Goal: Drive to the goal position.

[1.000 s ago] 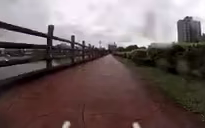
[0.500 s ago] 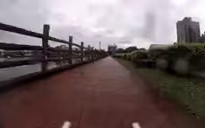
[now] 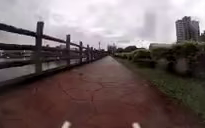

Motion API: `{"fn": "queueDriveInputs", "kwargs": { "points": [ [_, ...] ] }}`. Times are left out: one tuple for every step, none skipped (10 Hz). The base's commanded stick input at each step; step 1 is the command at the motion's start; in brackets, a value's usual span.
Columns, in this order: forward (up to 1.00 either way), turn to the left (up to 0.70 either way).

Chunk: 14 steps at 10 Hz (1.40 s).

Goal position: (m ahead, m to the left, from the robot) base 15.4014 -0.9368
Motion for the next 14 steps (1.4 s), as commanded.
{"fn": "queueDriveInputs", "kwargs": {
  "points": [
    [0.5, 0.0],
    [0.5, 0.0],
    [0.5, 0.0],
    [0.5, 0.0],
    [0.5, 0.0],
    [0.5, 0.0],
    [0.5, 0.0],
    [0.5, 0.0],
    [0.5, 0.0],
    [0.5, 0.0],
    [0.5, 0.0],
    [0.5, 0.0],
    [0.5, 0.0],
    [0.5, 0.0]
  ]
}}
